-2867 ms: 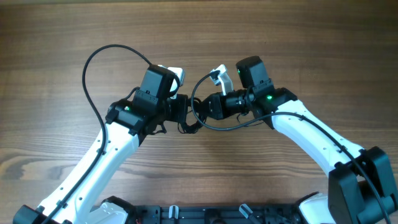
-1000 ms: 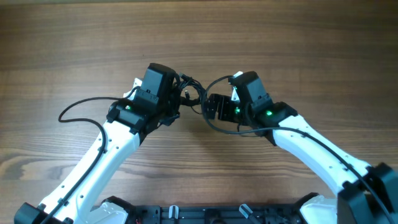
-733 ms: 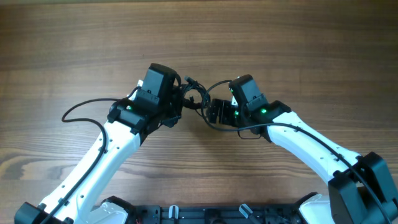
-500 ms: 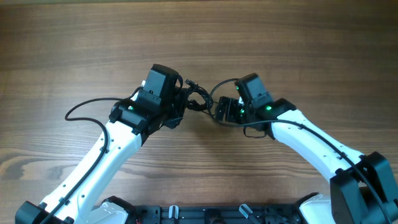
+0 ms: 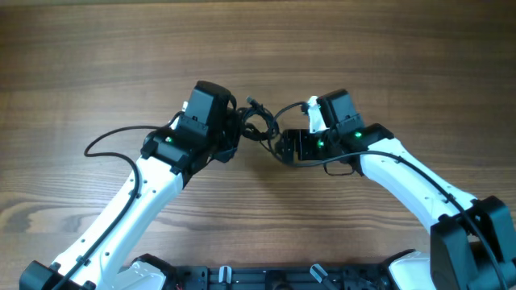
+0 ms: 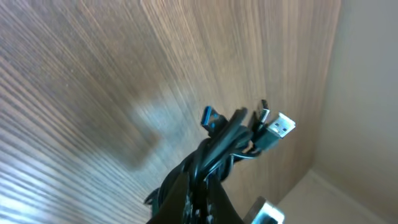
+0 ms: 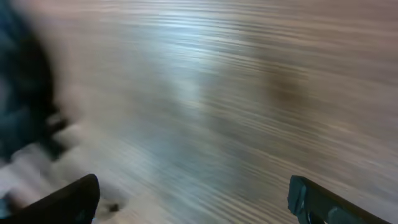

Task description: Untangle cables

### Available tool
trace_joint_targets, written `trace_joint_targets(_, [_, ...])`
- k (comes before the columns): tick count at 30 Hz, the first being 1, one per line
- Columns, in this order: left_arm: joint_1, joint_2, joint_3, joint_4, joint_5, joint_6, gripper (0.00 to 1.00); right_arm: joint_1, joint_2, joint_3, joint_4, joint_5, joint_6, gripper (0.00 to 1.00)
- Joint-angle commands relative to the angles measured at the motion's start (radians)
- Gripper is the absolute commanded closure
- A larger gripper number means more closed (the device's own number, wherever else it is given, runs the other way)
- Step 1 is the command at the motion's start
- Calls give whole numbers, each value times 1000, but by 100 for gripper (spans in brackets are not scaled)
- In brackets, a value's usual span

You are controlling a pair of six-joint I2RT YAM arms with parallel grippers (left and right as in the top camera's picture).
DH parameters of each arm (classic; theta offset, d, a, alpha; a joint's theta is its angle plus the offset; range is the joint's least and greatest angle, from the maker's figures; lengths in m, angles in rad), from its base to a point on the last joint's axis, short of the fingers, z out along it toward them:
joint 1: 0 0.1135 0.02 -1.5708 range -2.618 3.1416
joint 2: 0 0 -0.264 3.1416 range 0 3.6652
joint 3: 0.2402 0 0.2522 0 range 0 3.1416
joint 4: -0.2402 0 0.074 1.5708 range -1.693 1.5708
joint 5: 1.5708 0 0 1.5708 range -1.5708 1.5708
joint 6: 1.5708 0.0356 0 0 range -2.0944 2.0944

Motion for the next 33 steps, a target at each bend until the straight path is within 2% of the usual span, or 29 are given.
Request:
trace_joint_targets(1, [-10,-13,18,9,-27,-92,96,9,12,-6,62,-210,-7,1])
trace_joint_targets(5, [-34,-13,18,17,13,-169,96,56,12,-6,115,64,236,1])
trace_joint_targets(8, [-18,-13,18,28,65,-158,96,71,12,-6,72,235,323,1])
trace_joint_targets(9, [-8,-13,18,29,56,-101,96,70,12,-6,68,239,312,0])
trace_joint_targets(10, [11,-13,18,28,42,5,96,70,12,-6,63,241,274,0])
trace_joint_targets(11, [35,-13,18,31,42,178,96,69,12,-6,51,259,252,0])
trace_joint_targets(13, [61,-13,18,42,42,391,96,65,11,-6,32,261,232,0])
trace_joint_targets(14, [80,-13,18,50,43,554,96,60,8,-6,24,243,187,0])
trace_joint_targets(15, [97,-13,18,52,51,665,96,60,2,-6,25,214,128,0])
trace_joint_targets(17, [114,-13,18,90,137,845,96,60,-24,-6,24,154,34,3])
trace_joint_targets(20, [115,-13,18,157,312,1141,96,60,-96,-6,25,106,-30,7])
trace_joint_targets(22, [115,-13,18,170,364,1246,96,60,-160,-6,28,39,-79,21])
trace_joint_targets(25, [115,-13,18,166,407,1346,96,60,-248,-6,25,24,-94,41])
trace_joint_targets(28, [115,-13,18,167,410,1355,96,60,-299,-6,28,25,-65,89])
trace_joint_targets(29, [115,-13,18,167,410,1354,96,60,-302,-6,32,23,-21,96])
trace_joint_targets(30, [115,-13,18,166,410,1352,96,60,-301,-6,31,21,-13,96])
trace_joint_targets(32, [117,-13,18,166,397,1260,96,60,-300,-6,27,21,-2,94])
trace_joint_targets(33, [117,-13,18,165,354,1181,96,60,-300,-6,27,30,23,70])
